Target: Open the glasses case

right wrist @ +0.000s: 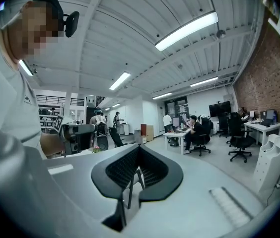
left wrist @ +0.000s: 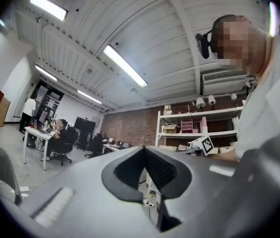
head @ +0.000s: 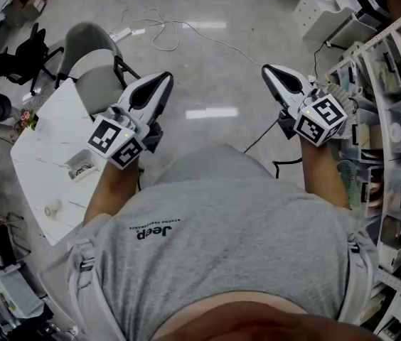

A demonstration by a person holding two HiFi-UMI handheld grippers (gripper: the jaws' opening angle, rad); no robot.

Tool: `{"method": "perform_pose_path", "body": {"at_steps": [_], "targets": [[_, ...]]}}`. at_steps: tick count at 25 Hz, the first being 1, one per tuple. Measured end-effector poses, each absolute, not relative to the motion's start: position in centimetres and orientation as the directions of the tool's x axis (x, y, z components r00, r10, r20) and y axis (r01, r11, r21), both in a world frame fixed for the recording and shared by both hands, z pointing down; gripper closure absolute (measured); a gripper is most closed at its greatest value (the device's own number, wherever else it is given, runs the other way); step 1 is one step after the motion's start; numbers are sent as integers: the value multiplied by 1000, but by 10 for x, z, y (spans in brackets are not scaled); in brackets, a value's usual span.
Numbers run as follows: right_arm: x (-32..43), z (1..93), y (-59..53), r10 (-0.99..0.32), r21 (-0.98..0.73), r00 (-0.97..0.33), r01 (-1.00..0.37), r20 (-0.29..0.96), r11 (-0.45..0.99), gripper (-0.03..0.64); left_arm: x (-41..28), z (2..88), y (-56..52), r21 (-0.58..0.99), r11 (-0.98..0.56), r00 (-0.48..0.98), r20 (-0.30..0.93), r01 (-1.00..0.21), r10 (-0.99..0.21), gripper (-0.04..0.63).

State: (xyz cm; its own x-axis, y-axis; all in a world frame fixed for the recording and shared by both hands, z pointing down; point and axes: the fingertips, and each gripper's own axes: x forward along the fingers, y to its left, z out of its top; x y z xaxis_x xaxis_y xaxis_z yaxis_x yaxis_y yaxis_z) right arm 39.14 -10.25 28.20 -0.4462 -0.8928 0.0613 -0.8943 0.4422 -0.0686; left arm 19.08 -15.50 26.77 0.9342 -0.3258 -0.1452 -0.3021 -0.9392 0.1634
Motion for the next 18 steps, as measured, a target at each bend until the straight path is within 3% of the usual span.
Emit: {"method": "perform_pose_path", "body": {"at_steps": [18], "targets": [[385,284,-104,-891,4,-446,-894,83,448,615,181,270,-153,151,-936,928,-152,-319,-341,540]]}}
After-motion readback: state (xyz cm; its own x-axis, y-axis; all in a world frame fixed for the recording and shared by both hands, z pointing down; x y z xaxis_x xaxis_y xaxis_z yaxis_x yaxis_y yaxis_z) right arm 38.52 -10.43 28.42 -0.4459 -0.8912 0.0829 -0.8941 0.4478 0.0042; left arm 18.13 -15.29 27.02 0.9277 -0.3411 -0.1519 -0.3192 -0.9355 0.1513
